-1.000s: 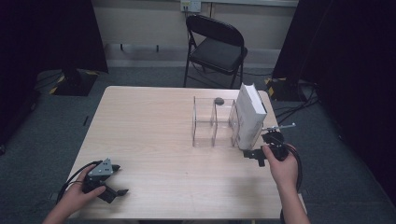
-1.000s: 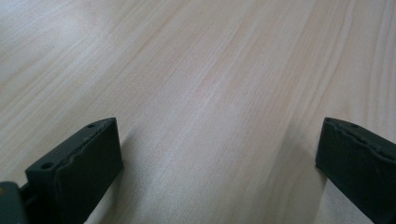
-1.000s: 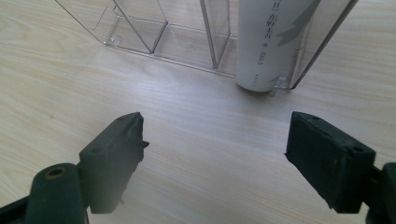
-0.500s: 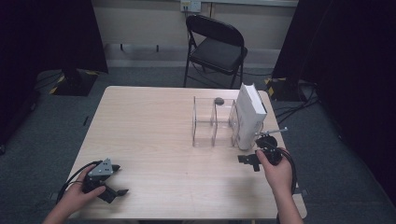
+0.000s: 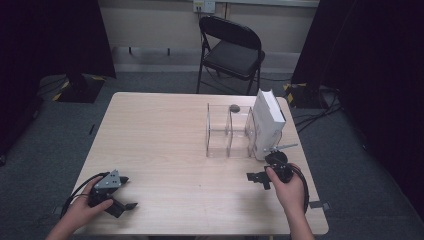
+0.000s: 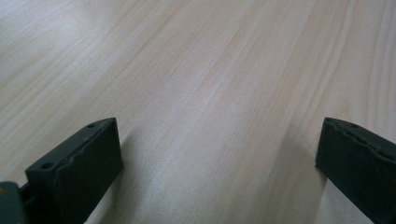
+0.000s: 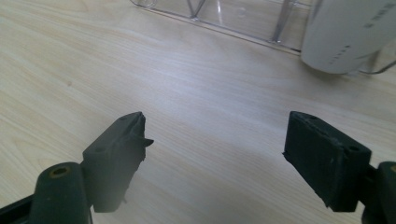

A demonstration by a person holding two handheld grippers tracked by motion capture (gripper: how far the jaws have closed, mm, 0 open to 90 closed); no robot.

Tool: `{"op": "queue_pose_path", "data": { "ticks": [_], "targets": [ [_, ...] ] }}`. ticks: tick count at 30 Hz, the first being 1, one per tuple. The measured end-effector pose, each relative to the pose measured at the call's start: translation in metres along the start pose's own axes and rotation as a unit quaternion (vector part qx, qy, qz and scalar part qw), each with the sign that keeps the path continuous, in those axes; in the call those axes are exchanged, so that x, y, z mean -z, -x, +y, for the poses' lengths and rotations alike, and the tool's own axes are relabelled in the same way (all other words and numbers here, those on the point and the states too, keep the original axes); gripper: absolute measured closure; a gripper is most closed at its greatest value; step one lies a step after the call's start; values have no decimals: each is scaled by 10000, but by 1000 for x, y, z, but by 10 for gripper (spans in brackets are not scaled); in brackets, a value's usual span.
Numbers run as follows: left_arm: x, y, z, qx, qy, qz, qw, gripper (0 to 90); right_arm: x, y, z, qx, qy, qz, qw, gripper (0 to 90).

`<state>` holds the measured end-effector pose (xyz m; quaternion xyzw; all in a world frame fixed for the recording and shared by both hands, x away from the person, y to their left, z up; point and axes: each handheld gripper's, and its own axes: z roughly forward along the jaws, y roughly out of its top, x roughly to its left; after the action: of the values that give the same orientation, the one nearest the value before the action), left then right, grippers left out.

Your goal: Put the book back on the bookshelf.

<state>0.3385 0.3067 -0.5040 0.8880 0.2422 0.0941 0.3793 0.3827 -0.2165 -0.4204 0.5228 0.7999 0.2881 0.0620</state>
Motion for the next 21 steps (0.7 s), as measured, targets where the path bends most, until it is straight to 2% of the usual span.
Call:
{"op": "queue_pose_path", "data": {
  "ticks": [7,12,21],
  "targets": [
    [0,0,0,-2,7,-1,10000,0,-15,-7,-5,85,-35,112,9999,200],
    [0,0,0,-4,4,-1,10000,0,-27,-13,-10,42,-64,243,9997,199],
    [0,0,0,8,13,-4,10000,0,-46,-23,-14,123,-116,274,9995,200]
  ]
}}
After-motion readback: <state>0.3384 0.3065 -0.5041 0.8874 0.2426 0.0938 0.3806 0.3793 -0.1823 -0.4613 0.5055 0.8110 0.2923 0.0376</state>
